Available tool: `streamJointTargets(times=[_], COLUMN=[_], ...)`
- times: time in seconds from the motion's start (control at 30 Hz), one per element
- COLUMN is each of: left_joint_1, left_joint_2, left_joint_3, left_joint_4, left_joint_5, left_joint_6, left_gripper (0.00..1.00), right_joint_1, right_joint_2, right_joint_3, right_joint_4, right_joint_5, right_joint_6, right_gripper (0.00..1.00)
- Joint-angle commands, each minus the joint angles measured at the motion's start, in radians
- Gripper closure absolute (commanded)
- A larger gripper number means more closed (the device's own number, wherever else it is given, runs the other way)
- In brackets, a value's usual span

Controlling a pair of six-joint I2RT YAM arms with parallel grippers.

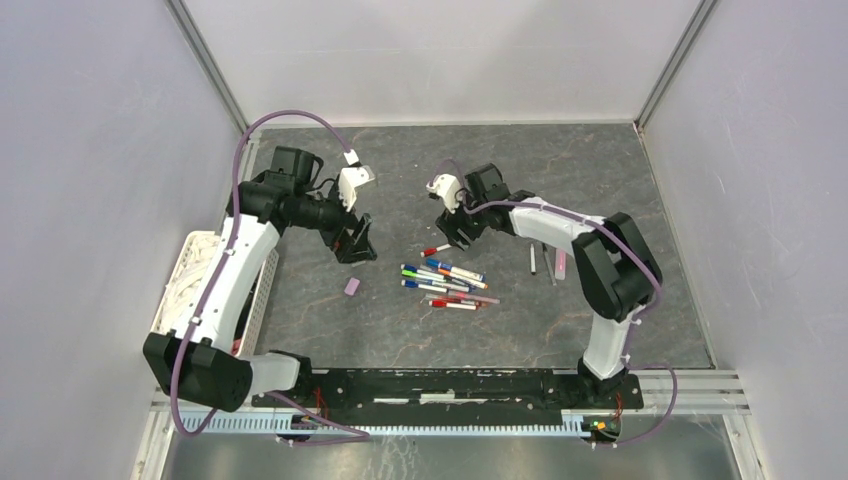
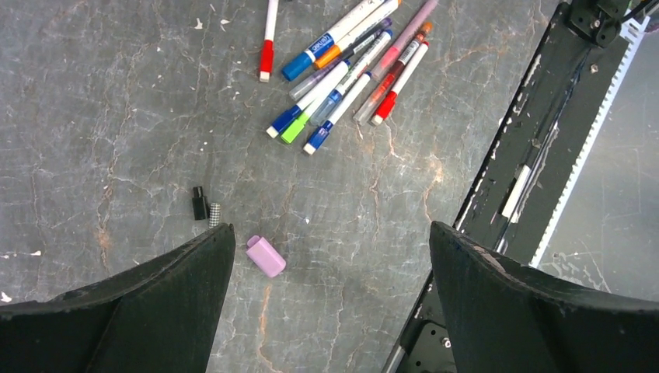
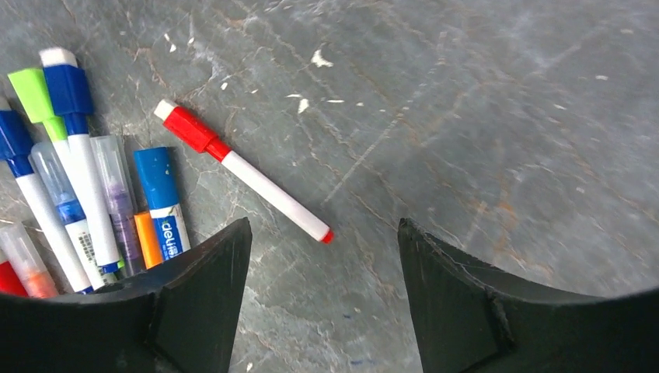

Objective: Open the pen caps

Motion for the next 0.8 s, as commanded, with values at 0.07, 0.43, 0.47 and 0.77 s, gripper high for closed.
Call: streamJointTargets(times=[0.07,0.43,0.47,0.77], left_joint_1=[-0.002,-0.002,-0.002,-0.002], left_joint_2=[-0.052,-0.034,-0.034,-0.021], left_joint_3=[0.041,0.092,0.092,0.100], left_joint_4=[-0.042,-0.105,-0.105,-0.106], left_joint_5=[0.025,0.040,0.040,0.048], left_joint_6=[0.064,0.121,0.123,0.136], left_gripper=[0.00,0.00,0.00,0.00], right_joint_1=[0.040,0.063,0.063,0.061], right_joint_2=[0.104,0.199,0.202,0.170], right_joint_3=[0.065,0.111,0.109,0.011], right_joint_4=[-0.053,-0.051,-0.051,0.005], right_joint_5=[-0.084,-0.053,-0.050,0.015], right_joint_6=[-0.118,-0.126,-0.125,-0.089], right_gripper=[0.26,0.36,0.39,0.78])
